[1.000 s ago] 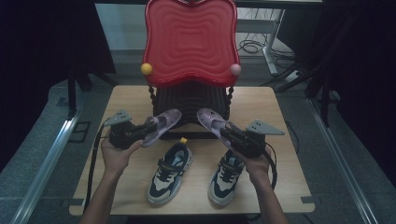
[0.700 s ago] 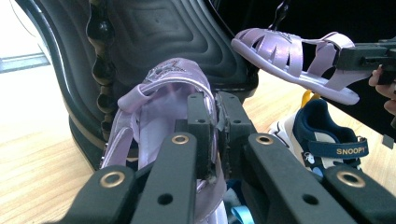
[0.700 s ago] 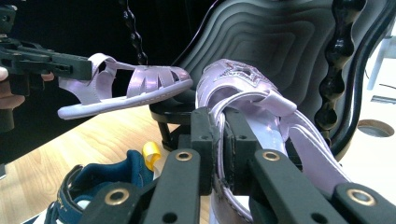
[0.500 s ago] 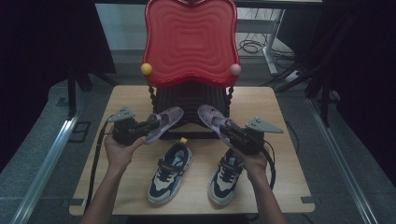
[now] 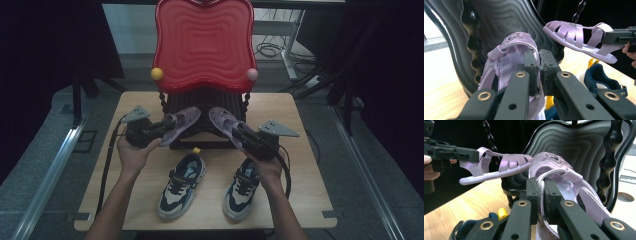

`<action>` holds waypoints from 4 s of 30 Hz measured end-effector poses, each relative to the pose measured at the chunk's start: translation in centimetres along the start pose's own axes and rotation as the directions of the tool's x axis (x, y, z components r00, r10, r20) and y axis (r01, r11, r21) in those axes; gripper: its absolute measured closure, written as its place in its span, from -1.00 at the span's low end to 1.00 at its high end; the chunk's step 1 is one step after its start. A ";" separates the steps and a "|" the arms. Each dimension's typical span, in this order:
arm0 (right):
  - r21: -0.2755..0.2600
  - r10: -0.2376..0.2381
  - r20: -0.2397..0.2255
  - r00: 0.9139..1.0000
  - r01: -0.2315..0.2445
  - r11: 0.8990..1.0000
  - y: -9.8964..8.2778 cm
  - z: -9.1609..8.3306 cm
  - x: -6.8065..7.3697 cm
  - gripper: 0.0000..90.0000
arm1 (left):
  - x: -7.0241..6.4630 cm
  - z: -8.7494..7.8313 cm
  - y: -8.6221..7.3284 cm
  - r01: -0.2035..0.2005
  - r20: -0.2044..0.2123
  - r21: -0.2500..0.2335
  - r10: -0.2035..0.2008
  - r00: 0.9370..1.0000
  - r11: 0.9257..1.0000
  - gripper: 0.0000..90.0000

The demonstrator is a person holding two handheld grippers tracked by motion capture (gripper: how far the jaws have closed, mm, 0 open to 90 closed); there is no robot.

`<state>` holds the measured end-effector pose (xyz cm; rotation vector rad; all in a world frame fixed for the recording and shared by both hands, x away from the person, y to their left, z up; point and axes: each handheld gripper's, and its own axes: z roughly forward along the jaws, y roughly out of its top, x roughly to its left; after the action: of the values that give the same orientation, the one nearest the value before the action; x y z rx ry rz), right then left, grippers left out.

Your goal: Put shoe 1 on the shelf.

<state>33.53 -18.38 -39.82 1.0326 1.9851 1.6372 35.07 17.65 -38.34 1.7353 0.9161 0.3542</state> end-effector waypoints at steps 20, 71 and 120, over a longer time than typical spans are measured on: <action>-0.013 -0.013 0.048 0.999 0.014 1.000 1.4 2.3 0.0 0.88 | 0.1 2.1 0.9 -0.002 -0.018 -0.054 0.001 1.000 0.999 0.89; -0.068 0.001 0.141 0.990 0.008 0.998 3.0 7.5 0.4 0.88 | 0.5 6.2 2.1 -0.045 -0.080 -0.108 0.036 0.996 0.993 0.91; -0.109 0.006 0.337 0.942 0.032 0.993 1.5 11.2 -0.7 0.87 | 0.0 8.9 -0.3 -0.197 -0.215 -0.181 0.156 0.964 0.964 0.92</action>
<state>42.10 -11.11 -41.41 1.1645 1.6530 1.4343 40.62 11.67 -41.89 1.6172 0.8358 0.7266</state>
